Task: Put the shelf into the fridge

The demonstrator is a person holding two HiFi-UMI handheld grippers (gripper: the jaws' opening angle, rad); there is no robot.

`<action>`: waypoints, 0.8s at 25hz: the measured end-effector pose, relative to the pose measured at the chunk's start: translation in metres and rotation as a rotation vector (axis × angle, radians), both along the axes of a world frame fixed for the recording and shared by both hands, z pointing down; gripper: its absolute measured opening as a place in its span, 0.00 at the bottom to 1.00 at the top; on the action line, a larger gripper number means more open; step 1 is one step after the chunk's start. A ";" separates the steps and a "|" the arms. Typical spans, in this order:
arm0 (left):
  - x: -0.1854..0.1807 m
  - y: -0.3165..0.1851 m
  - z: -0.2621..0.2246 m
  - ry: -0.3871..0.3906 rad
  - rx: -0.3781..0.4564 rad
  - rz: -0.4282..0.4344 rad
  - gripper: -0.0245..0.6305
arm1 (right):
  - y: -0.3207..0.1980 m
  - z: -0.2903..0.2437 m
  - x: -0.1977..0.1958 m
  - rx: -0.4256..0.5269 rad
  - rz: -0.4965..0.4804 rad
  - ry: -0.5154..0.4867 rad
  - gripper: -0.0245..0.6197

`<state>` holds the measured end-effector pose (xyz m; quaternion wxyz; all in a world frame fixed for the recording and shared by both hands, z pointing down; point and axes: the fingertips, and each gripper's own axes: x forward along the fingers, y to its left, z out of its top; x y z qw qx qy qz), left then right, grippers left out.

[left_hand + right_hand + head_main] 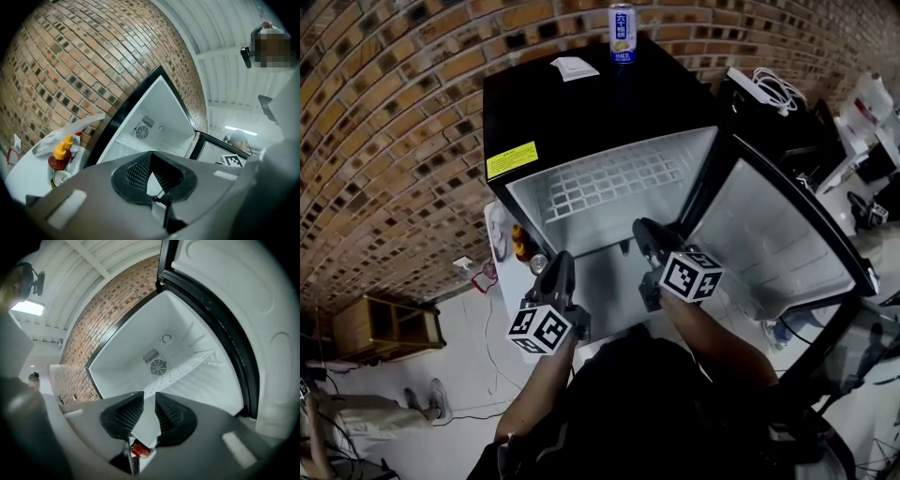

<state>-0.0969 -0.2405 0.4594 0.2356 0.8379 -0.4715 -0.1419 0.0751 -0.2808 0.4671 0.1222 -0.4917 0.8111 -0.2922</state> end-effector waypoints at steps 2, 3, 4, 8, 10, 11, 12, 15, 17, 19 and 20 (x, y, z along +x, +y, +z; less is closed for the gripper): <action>-0.005 0.008 -0.004 0.007 0.017 0.016 0.03 | 0.011 0.000 -0.008 0.008 -0.023 0.017 0.15; -0.006 0.012 -0.006 0.014 0.021 0.027 0.03 | 0.016 -0.003 -0.013 0.016 -0.037 0.022 0.15; -0.007 0.016 -0.006 0.021 0.023 0.038 0.03 | 0.021 -0.006 -0.017 0.026 -0.049 0.025 0.14; -0.009 0.032 -0.010 0.031 0.036 0.099 0.03 | 0.041 -0.023 -0.033 0.069 -0.075 0.037 0.12; -0.011 0.042 -0.015 0.052 0.039 0.135 0.03 | 0.052 -0.029 -0.038 0.087 -0.080 0.053 0.11; -0.012 0.046 -0.018 0.072 0.038 0.155 0.03 | 0.057 -0.032 -0.040 0.097 -0.081 0.069 0.11; -0.013 0.050 -0.022 0.090 0.042 0.177 0.03 | 0.063 -0.035 -0.041 0.107 -0.083 0.090 0.11; -0.016 0.058 -0.029 0.091 0.082 0.256 0.03 | 0.079 -0.045 -0.045 0.120 -0.087 0.134 0.10; -0.015 0.062 -0.023 0.083 0.092 0.295 0.03 | 0.089 -0.048 -0.042 0.112 -0.078 0.138 0.10; -0.015 0.067 -0.014 0.086 0.076 0.305 0.03 | 0.095 -0.047 -0.034 0.109 -0.061 0.140 0.09; -0.016 0.070 -0.012 0.088 0.067 0.303 0.03 | 0.097 -0.047 -0.031 0.111 -0.057 0.142 0.09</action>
